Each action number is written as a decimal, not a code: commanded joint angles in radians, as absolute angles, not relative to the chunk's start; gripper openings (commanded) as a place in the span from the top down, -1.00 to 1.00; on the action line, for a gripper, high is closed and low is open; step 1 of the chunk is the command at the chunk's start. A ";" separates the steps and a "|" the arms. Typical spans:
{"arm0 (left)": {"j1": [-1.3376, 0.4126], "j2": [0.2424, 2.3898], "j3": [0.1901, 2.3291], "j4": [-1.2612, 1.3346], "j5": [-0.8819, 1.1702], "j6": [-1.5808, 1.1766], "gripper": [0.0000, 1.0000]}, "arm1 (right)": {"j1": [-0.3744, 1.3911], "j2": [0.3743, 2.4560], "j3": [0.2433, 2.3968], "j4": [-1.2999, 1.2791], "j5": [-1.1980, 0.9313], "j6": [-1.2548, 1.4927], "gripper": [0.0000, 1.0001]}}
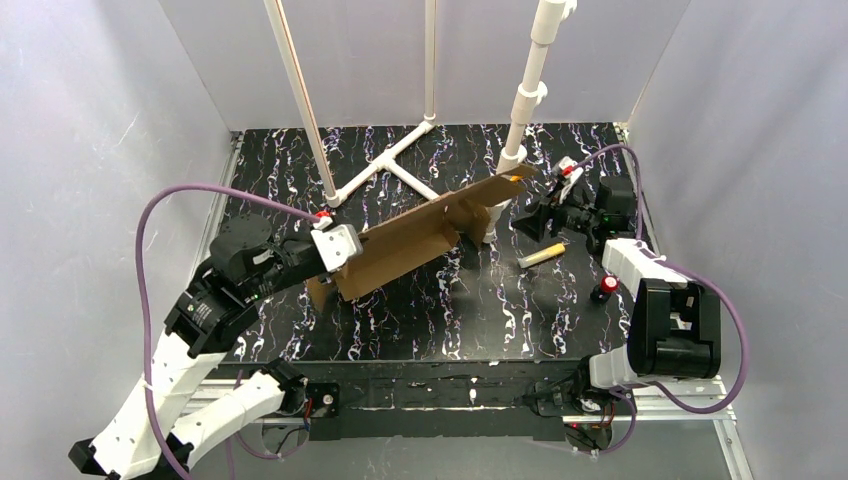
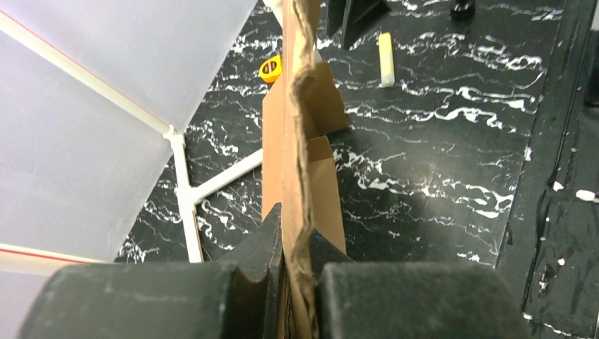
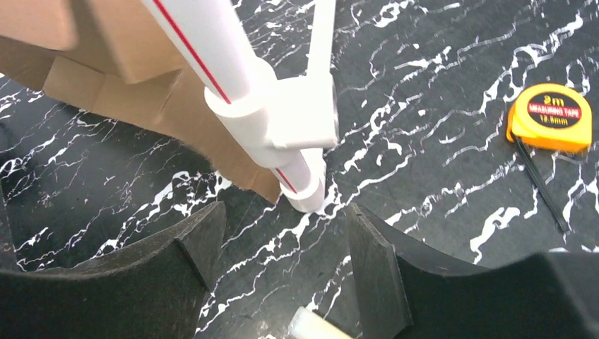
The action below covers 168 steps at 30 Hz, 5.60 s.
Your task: Fold the paper box
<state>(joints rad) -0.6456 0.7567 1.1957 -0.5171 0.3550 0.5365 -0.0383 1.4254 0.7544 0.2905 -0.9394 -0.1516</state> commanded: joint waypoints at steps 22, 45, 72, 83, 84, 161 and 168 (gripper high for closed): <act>-0.649 0.635 1.175 -0.609 0.364 0.499 1.00 | 0.089 1.237 0.620 0.410 -1.065 -0.395 -0.34; -0.649 0.591 1.115 -0.547 0.385 0.439 1.00 | 0.224 1.231 0.628 0.432 -0.796 -0.325 0.32; -0.648 0.625 1.020 -0.445 0.355 0.353 1.00 | 0.241 1.219 0.565 0.519 -0.950 -0.133 0.82; -0.648 0.646 1.026 -0.492 0.386 0.376 1.00 | 0.255 1.246 0.576 0.491 -1.042 -0.166 0.13; -0.648 0.647 1.029 -0.496 0.386 0.378 1.00 | 0.255 1.246 0.579 0.484 -1.045 -0.172 0.08; -0.649 0.509 0.907 -0.437 0.324 0.204 1.00 | 0.368 1.544 0.526 1.164 -0.888 -0.185 -0.39; -0.648 0.496 0.893 -0.433 0.294 0.154 1.00 | 0.392 1.690 0.554 1.445 -0.887 -0.144 -0.28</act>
